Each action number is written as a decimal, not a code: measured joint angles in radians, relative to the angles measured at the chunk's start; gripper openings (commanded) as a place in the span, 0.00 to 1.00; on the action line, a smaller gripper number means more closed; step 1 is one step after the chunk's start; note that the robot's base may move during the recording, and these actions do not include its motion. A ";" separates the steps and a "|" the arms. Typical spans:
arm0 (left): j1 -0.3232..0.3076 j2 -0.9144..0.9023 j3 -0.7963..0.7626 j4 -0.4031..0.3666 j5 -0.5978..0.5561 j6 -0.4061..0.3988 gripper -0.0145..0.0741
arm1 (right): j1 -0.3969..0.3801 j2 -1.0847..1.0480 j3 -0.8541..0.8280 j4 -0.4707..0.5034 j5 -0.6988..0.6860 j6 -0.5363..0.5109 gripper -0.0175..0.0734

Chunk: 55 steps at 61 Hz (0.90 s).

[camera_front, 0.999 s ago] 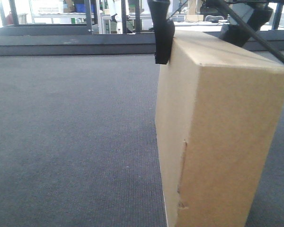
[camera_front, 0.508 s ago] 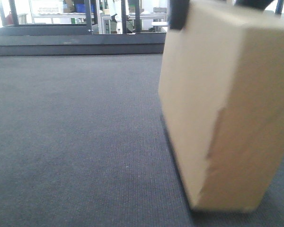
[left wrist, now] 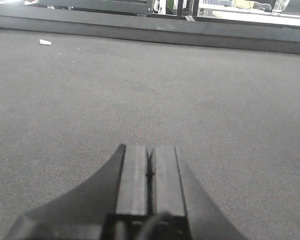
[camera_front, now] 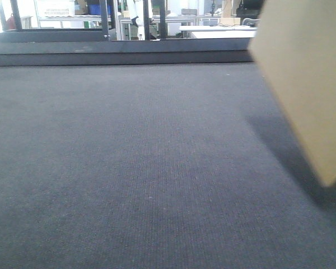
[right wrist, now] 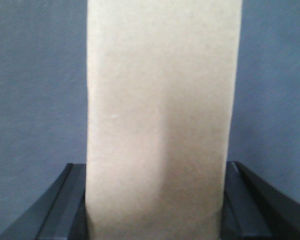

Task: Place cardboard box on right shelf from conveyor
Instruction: 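Lift the cardboard box off the conveyor with the right gripper, then hold the box in the right gripper while the base turns away from the conveyor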

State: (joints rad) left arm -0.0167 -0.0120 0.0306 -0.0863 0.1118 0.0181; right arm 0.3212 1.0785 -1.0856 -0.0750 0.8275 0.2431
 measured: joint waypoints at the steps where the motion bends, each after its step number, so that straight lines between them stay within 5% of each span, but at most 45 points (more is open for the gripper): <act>1: 0.000 0.000 0.000 0.000 0.000 0.000 0.03 | -0.012 -0.010 0.011 0.004 -0.005 -0.011 0.27; 12: 0.000 0.000 0.000 0.000 0.000 0.000 0.03 | -0.150 -0.140 0.129 0.085 -0.149 -0.243 0.27; 24: 0.000 0.000 0.000 0.000 0.000 0.000 0.03 | -0.264 -0.291 0.260 0.134 -0.345 -0.279 0.27; 55: 0.000 0.000 0.000 0.000 0.000 0.000 0.03 | -0.274 -0.805 0.504 0.146 -0.459 -0.284 0.27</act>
State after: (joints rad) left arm -0.0167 -0.0120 0.0306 -0.0863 0.1118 0.0181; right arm 0.0469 0.2735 -0.5814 0.0710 0.3689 -0.0406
